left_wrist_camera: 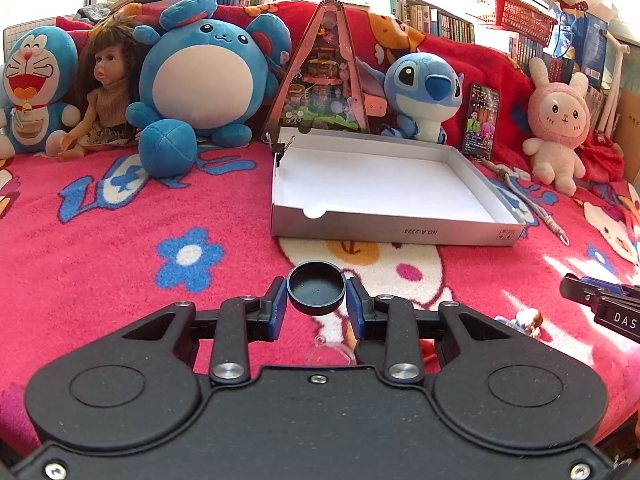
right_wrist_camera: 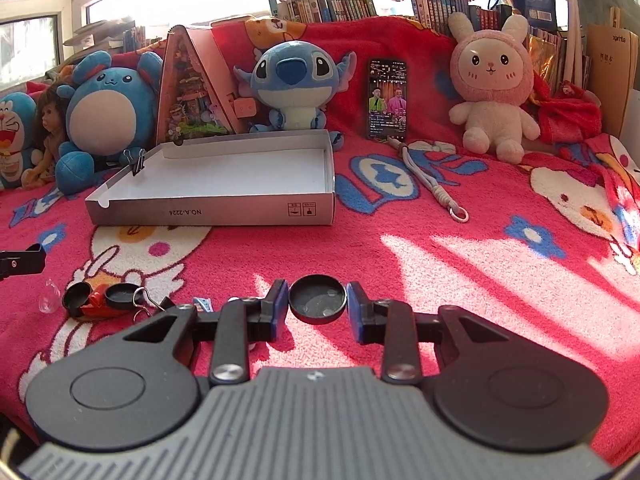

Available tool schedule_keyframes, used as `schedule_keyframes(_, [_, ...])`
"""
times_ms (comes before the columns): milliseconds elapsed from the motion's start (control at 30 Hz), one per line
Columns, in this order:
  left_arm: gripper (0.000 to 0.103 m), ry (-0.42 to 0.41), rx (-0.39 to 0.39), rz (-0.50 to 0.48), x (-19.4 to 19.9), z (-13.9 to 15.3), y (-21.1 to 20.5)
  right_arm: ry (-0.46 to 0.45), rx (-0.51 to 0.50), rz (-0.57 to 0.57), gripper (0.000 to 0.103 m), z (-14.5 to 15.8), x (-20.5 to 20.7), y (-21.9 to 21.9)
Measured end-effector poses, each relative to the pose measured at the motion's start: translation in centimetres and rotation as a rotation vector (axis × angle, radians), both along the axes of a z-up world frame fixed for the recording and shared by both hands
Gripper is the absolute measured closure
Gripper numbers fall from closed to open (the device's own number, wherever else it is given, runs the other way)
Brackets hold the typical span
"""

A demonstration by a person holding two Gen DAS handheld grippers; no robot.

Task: Organize rigid objects
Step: 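Carry both black lids into the white box and open both tools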

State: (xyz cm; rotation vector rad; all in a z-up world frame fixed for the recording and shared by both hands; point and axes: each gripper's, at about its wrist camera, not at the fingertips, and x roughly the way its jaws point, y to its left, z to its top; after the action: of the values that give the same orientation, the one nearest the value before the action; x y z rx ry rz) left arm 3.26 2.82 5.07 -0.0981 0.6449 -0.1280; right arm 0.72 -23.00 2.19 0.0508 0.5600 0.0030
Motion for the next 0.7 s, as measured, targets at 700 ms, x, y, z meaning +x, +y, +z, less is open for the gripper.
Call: schedule_keyframes(700, [0.073,0.236,0.013,-0.117,19.1,-0.3,-5.3,0.278,0.114,0.113,0.066,1.8,18.4,1.6])
